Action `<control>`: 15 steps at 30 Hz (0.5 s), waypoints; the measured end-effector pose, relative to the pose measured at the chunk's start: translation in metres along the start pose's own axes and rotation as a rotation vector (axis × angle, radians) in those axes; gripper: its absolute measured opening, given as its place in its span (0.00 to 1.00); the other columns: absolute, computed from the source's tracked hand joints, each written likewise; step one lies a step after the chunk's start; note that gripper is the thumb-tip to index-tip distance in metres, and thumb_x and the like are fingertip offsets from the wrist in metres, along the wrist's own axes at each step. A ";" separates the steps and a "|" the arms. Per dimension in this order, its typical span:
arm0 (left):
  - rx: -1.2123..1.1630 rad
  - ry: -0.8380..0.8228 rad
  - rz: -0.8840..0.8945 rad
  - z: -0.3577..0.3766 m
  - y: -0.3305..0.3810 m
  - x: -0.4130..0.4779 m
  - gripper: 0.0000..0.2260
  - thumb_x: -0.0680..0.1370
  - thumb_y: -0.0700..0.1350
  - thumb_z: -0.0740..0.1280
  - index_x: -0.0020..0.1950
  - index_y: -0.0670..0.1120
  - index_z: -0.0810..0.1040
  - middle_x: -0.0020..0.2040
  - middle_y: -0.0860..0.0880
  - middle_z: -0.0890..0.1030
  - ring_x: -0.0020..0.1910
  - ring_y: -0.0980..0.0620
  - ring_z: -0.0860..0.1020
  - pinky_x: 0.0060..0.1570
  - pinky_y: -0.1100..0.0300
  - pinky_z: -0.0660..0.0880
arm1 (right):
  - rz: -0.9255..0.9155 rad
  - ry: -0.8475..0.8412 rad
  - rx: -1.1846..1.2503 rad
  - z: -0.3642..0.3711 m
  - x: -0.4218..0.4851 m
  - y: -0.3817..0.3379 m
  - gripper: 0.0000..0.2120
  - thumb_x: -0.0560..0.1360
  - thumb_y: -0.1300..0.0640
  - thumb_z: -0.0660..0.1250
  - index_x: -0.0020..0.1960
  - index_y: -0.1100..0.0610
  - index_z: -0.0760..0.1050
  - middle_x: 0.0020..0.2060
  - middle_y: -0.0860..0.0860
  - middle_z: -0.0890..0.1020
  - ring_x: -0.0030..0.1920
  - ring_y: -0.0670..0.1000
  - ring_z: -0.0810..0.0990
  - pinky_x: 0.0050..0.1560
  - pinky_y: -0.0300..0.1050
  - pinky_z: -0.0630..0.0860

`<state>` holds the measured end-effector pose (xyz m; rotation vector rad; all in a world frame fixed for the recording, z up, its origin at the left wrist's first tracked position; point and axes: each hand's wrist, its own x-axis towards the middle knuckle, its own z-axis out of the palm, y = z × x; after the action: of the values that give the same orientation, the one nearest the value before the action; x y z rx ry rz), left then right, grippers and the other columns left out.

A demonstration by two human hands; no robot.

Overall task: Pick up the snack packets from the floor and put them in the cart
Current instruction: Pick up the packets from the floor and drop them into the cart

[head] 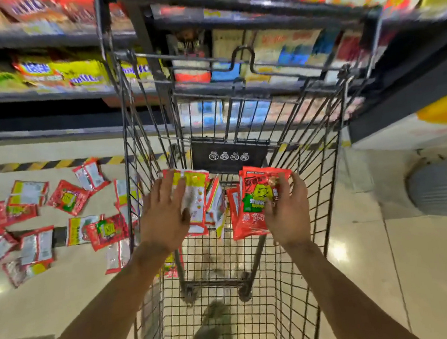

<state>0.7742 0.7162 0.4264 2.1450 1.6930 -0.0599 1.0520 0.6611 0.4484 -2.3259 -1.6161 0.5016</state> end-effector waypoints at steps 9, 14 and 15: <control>0.135 0.208 0.045 -0.133 0.008 -0.135 0.34 0.80 0.67 0.54 0.84 0.54 0.58 0.85 0.47 0.52 0.82 0.37 0.56 0.78 0.36 0.55 | -0.210 -0.007 -0.066 -0.123 -0.106 -0.090 0.40 0.78 0.33 0.63 0.83 0.52 0.58 0.81 0.59 0.60 0.82 0.61 0.55 0.81 0.61 0.55; 0.185 0.318 -0.048 -0.172 -0.003 -0.271 0.37 0.78 0.70 0.49 0.84 0.55 0.57 0.85 0.47 0.54 0.82 0.38 0.56 0.77 0.34 0.55 | -0.255 0.016 -0.056 -0.155 -0.216 -0.127 0.42 0.78 0.30 0.62 0.84 0.46 0.53 0.84 0.53 0.52 0.84 0.58 0.49 0.82 0.61 0.52; 0.196 0.325 -0.068 -0.178 -0.009 -0.300 0.37 0.78 0.70 0.49 0.84 0.55 0.57 0.85 0.46 0.55 0.82 0.37 0.58 0.76 0.34 0.57 | -0.274 0.012 -0.052 -0.160 -0.240 -0.133 0.42 0.78 0.30 0.62 0.84 0.45 0.51 0.84 0.52 0.50 0.84 0.58 0.47 0.82 0.59 0.49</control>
<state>0.6492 0.5006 0.6705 2.3406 2.0155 0.1150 0.9303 0.4781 0.6780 -2.0897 -1.9240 0.3868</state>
